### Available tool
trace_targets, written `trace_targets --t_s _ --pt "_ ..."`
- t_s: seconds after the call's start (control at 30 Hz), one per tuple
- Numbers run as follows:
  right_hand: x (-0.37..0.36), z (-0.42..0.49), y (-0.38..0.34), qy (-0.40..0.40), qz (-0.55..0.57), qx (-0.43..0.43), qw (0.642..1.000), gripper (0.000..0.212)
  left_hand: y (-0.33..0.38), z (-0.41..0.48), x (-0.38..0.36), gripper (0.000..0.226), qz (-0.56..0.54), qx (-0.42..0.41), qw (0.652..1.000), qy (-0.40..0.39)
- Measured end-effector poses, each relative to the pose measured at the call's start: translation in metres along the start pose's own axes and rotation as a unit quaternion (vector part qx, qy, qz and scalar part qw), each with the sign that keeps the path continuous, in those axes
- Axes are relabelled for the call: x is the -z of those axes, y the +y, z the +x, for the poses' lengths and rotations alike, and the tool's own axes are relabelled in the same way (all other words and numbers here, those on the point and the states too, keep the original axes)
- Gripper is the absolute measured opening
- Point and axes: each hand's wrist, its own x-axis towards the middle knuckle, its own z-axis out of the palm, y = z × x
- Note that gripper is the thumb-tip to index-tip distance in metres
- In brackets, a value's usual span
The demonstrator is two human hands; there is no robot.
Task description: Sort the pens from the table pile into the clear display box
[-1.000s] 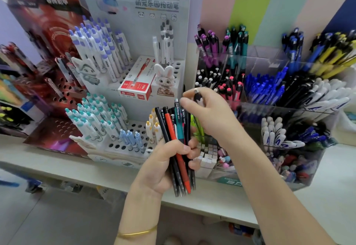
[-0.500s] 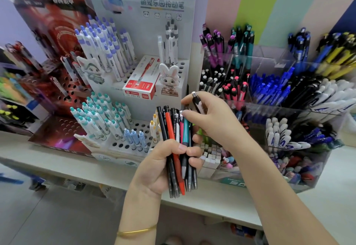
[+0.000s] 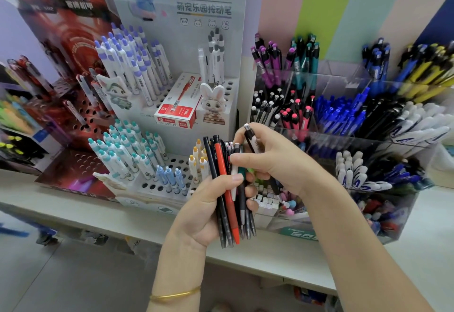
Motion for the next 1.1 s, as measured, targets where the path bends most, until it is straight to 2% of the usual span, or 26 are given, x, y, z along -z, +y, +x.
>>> trace_targets --t_s 0.2,0.27,0.37,0.5,0.57,0.67,0.77,0.8,0.9,0.97,1.1 --pt "0.004 -0.003 0.006 -0.006 0.038 -0.020 0.999 0.025 -0.002 0.004 -0.001 0.031 0.033 -0.002 0.999 0.034" --pt "0.005 -0.004 0.007 -0.002 0.051 -0.030 0.998 0.025 -0.004 0.005 -0.001 0.031 0.032 0.002 0.999 0.044" --pt "0.008 -0.007 0.007 -0.002 0.107 -0.034 0.994 0.013 -0.006 0.009 -0.002 0.042 0.007 -0.010 0.998 0.067" --pt "0.011 -0.007 0.009 0.022 0.082 -0.033 0.996 0.014 -0.006 0.011 -0.009 0.030 -0.022 0.009 0.997 0.071" --pt "0.012 -0.006 0.009 0.041 0.092 -0.019 0.995 0.011 -0.005 0.015 -0.012 0.025 -0.020 0.014 0.996 0.091" --pt "0.015 -0.007 0.007 0.073 0.118 0.010 0.990 0.016 -0.001 0.020 -0.018 0.033 0.025 -0.010 0.989 0.143" --pt "0.021 -0.009 0.001 0.098 0.131 0.050 0.985 0.014 0.004 0.023 -0.024 0.010 0.058 -0.028 0.979 0.192" --pt "0.022 -0.009 -0.002 0.107 0.141 0.063 0.982 0.012 0.006 0.024 -0.026 0.010 0.051 -0.031 0.978 0.202" --pt "0.029 -0.011 -0.008 0.158 0.171 0.096 0.968 0.012 0.009 0.026 -0.031 0.010 -0.003 -0.039 0.979 0.202" --pt "0.038 -0.011 -0.010 0.220 0.185 0.124 0.950 0.012 0.008 0.026 -0.030 0.009 -0.022 -0.028 0.983 0.182" --pt "0.054 -0.003 -0.016 0.374 0.056 0.193 0.906 0.011 0.005 0.024 -0.023 0.005 0.027 0.001 0.987 0.160"
